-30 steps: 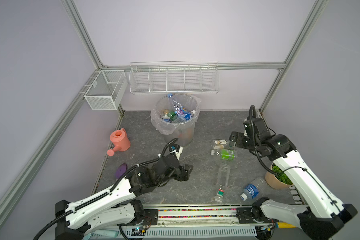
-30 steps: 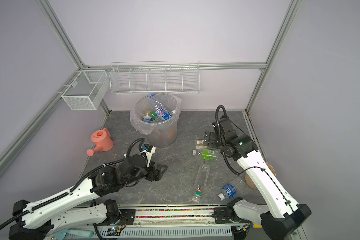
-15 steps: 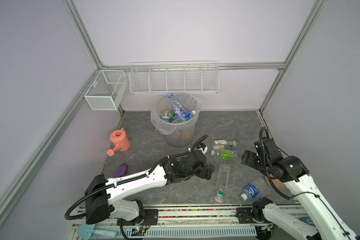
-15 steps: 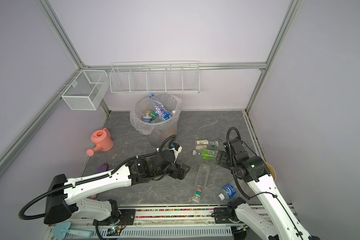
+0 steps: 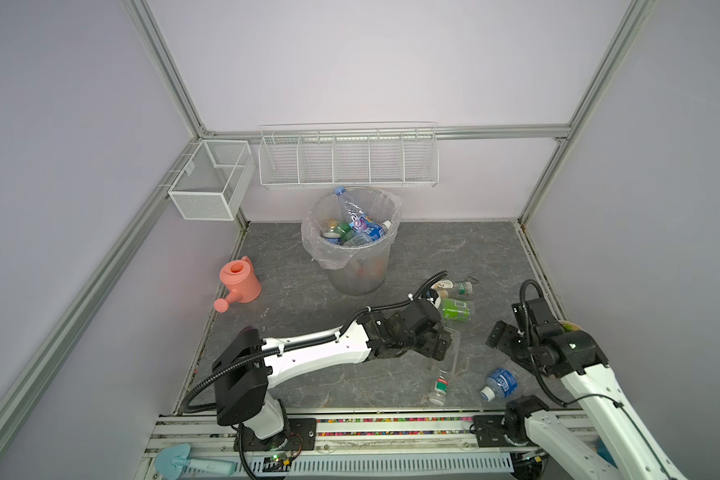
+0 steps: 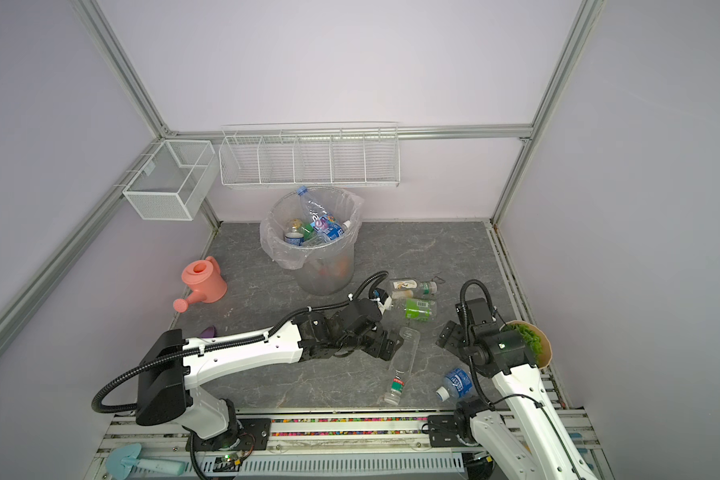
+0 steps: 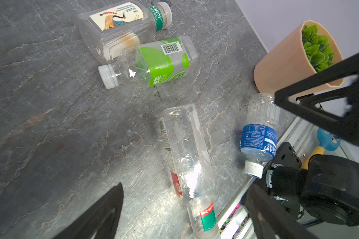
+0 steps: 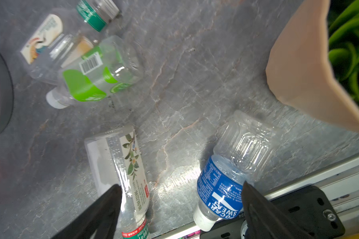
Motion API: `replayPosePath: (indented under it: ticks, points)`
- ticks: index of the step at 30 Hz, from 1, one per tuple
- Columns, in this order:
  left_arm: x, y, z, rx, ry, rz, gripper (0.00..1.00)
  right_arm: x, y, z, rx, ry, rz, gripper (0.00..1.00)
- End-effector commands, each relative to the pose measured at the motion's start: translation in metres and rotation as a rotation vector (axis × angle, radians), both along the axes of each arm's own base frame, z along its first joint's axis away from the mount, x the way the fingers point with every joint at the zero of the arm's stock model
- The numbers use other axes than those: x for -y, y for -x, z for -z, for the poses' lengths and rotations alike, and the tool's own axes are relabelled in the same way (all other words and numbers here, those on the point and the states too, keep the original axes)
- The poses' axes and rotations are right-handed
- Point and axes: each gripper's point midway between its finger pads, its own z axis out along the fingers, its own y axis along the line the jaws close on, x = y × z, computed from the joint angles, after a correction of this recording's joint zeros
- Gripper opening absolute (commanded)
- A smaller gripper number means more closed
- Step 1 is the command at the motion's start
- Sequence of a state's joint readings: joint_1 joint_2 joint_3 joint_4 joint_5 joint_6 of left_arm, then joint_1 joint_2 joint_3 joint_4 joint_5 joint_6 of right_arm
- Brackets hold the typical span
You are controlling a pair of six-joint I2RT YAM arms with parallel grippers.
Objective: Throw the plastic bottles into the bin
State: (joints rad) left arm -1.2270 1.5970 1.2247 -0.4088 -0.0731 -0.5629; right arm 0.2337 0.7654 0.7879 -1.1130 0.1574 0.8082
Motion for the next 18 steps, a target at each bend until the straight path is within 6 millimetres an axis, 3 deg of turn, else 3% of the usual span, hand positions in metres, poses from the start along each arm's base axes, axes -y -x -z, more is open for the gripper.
replayPosePath:
  ticks: [1,8,14,18]
  points:
    - [0.004,0.000,-0.017,0.021,0.026,0.012,0.93,-0.014,-0.020,-0.003,0.062,-0.071,-0.039,0.93]
    - [-0.031,-0.011,-0.023,0.043,0.008,-0.089,0.94,-0.023,-0.069,-0.023,0.094,0.073,-0.316,0.89]
    - [-0.067,-0.020,-0.038,0.084,0.077,-0.157,0.94,-0.041,-0.109,-0.006,0.009,0.166,-0.566,0.90]
    - [-0.094,-0.023,-0.046,0.092,0.100,-0.205,0.94,-0.062,-0.133,0.000,0.044,0.249,-0.778,0.88]
